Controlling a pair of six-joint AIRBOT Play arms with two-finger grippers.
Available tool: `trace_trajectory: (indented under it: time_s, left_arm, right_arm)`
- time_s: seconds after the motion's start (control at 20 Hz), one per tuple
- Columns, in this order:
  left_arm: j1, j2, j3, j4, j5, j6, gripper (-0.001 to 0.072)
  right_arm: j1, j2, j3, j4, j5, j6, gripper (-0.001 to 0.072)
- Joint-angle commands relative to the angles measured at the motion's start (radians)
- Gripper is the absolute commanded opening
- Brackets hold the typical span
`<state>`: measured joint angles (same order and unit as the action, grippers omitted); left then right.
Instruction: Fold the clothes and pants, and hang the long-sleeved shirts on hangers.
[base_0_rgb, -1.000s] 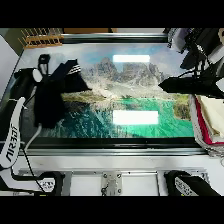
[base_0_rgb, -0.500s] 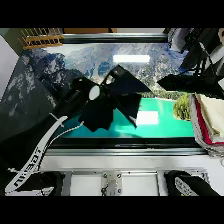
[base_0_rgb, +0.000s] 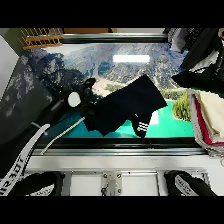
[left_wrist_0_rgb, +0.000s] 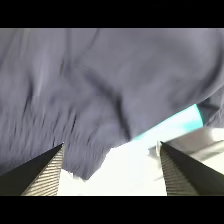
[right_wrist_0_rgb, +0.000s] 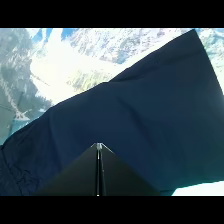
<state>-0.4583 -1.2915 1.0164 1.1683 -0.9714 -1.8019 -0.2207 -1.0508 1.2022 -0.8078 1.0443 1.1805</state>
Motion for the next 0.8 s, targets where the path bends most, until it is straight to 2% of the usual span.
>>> trace_trajectory:
  time_s: [0.0,0.2,0.3,0.5,0.75]
  left_arm:
    - [0.057,0.110,-0.264,-0.102,0.079,-0.136,0.0621]
    - [0.041,0.100,-0.384,-0.282,0.214,-0.113,0.0621]
    - [0.002,0.050,-0.380,-0.327,0.235,-0.101,0.0621]
    - [-0.076,-0.051,-0.313,-0.331,0.231,-0.098,0.0621]
    - [-0.087,-0.106,-0.254,-0.331,0.234,-0.098,0.0620]
  right_arm:
    - [-0.008,0.001,0.000,0.001,0.003,0.000,0.0002]
    - [-0.008,0.001,0.000,0.001,0.003,0.000,0.0001]
    - [-0.008,0.000,0.000,0.002,0.003,0.000,0.0001]
    - [-0.008,0.001,0.000,0.002,0.003,0.000,0.0001]
    - [-0.008,0.001,0.000,0.002,0.003,0.000,0.0001]
